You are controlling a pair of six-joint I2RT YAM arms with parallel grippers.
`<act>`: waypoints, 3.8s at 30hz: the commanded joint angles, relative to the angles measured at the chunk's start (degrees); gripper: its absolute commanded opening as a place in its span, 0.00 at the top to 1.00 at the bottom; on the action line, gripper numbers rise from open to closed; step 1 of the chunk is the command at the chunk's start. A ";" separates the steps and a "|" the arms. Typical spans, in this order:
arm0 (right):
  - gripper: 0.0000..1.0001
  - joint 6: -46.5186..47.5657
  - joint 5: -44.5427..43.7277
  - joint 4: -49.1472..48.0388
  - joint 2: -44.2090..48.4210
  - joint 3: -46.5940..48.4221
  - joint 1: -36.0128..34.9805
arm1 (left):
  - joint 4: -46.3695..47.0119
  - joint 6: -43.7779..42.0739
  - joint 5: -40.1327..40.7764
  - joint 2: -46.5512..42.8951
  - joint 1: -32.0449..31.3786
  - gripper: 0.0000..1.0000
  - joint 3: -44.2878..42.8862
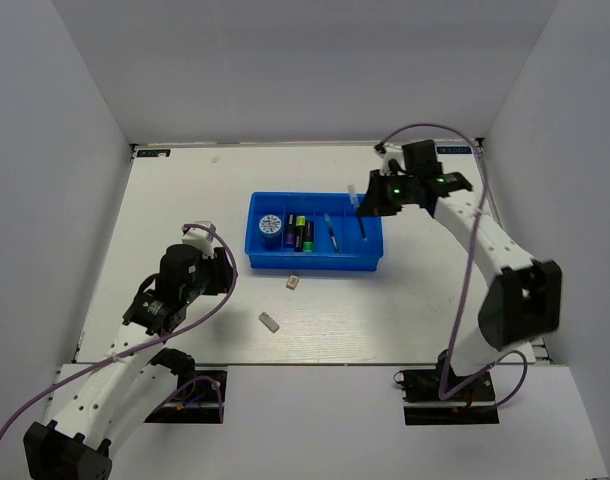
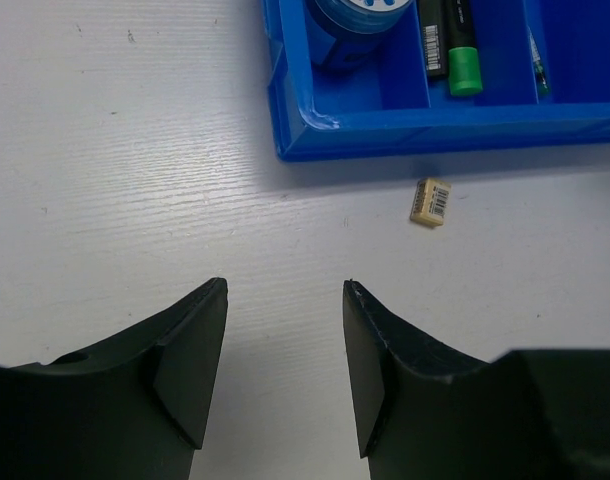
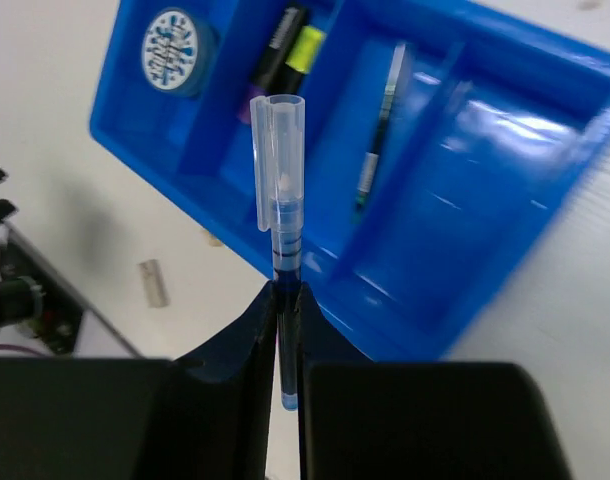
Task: Sort the stationery into containers
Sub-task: Place the pen in the storage box, then pick up the stationery from the center of the board, then place the stationery in the storage box.
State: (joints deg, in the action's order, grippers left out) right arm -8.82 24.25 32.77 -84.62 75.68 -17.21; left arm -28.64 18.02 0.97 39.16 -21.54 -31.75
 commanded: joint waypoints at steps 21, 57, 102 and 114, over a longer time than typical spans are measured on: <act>0.96 -13.77 -13.18 1.24 -27.88 19.16 -11.70 | 1.22 -0.80 -2.55 0.48 0.18 0.40 0.19; 0.50 7.94 -22.23 -6.14 17.20 -25.84 -9.95 | -22.79 57.19 19.07 30.61 -26.44 0.44 -15.63; 0.79 8.55 -28.20 -9.47 25.29 -28.65 -5.11 | -16.27 31.03 16.60 49.08 -33.66 0.99 -45.58; 0.91 8.38 -39.46 -14.14 28.10 -30.77 -4.67 | 0.24 19.86 6.15 73.23 -28.56 0.96 -70.28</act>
State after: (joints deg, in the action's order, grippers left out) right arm -0.86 -11.79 22.15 -58.13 45.45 -22.15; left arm -33.98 40.38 10.76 109.14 -51.70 -97.91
